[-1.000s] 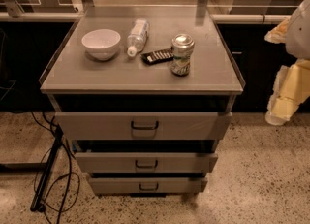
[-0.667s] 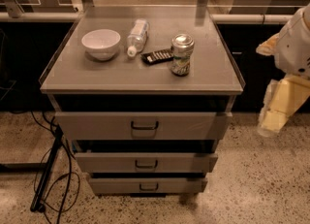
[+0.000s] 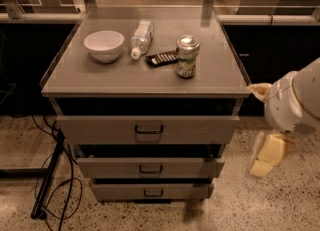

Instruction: Open top drawer

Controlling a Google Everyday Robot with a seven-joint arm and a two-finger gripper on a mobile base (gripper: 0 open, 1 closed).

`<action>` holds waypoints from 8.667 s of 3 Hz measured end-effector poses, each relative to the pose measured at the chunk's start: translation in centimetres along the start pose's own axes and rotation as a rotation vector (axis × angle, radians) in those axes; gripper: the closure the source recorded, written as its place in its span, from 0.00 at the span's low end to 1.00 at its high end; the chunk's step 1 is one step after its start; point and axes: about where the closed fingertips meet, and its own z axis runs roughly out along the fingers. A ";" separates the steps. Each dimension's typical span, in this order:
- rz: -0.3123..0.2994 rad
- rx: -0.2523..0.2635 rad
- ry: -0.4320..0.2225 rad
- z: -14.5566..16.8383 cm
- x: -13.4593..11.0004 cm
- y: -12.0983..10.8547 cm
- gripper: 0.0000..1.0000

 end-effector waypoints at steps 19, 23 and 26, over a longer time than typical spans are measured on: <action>-0.190 0.070 -0.199 27.6 -9.3 -6.1 0.97; -0.170 0.060 -0.201 26.5 -8.8 -4.1 0.45; -0.171 0.060 -0.201 26.4 -8.8 -4.1 0.49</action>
Offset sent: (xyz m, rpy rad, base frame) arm 0.0093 0.0014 -0.0173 0.0297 -0.0706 -0.0274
